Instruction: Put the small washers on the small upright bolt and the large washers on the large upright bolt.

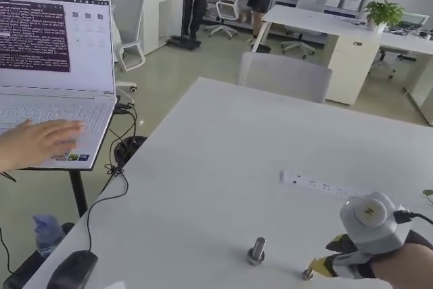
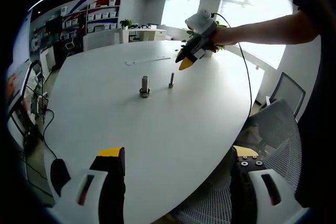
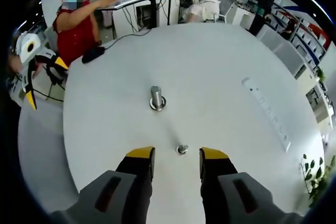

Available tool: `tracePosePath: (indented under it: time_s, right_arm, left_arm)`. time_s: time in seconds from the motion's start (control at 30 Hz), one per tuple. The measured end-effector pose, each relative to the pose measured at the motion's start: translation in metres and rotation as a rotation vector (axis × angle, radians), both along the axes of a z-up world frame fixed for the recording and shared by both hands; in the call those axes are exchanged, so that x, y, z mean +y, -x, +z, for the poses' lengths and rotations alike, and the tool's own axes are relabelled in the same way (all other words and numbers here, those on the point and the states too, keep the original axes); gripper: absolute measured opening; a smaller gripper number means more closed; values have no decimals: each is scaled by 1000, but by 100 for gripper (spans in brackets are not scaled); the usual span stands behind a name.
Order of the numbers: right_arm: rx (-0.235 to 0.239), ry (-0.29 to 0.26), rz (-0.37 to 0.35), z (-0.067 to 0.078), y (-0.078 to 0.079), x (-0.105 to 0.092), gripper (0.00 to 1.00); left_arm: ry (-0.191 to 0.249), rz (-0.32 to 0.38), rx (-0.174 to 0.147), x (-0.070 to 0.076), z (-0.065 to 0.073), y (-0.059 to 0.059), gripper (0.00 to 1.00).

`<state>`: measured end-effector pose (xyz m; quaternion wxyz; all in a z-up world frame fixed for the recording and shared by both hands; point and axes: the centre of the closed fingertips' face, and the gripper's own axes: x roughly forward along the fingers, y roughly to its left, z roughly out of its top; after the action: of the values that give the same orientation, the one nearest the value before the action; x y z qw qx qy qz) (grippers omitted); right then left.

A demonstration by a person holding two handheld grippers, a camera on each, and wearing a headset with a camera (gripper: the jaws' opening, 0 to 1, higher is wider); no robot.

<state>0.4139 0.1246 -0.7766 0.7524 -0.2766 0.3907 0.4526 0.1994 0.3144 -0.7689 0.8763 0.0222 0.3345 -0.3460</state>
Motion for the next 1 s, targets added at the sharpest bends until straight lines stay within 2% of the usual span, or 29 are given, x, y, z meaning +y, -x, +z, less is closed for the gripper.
tracePosePath:
  time_s: [0.17, 0.27, 0.5, 0.6, 0.67, 0.77, 0.83, 0.93, 0.97, 1.0]
  right_arm:
    - [-29, -99, -33, 17, 14, -7, 43]
    - [-19, -168, -67, 27, 29, -12, 45]
    - [-63, -308, -91, 48, 63, -21, 54]
    - [-98, -374, -105, 58, 74, -26, 59]
    - [-128, -421, -122, 67, 80, -29, 62]
    - [-132, -516, -199, 79, 91, -37, 65]
    - [-141, -550, -223, 83, 100, -41, 68]
    - [-159, -562, -236, 81, 115, -49, 73]
    - [-160, -570, -245, 79, 119, -51, 74]
    - [-151, -571, -253, 75, 125, -54, 75]
  left_arm:
    - [7, 8, -14, -1, 2, -1, 84]
    - [15, 12, -8, -3, 3, -1, 84]
    - [24, 20, -41, -3, 13, -5, 85]
    - [27, 27, -60, -3, 17, -6, 86]
    - [33, 30, -68, -4, 20, -6, 87]
    - [36, 31, -71, -4, 21, -6, 87]
    - [40, 28, -71, -5, 21, -6, 87]
    - [34, 17, -70, -6, 22, -6, 87]
    - [44, 18, -71, -6, 24, -6, 87]
    - [101, 40, -60, -11, 29, -8, 87]
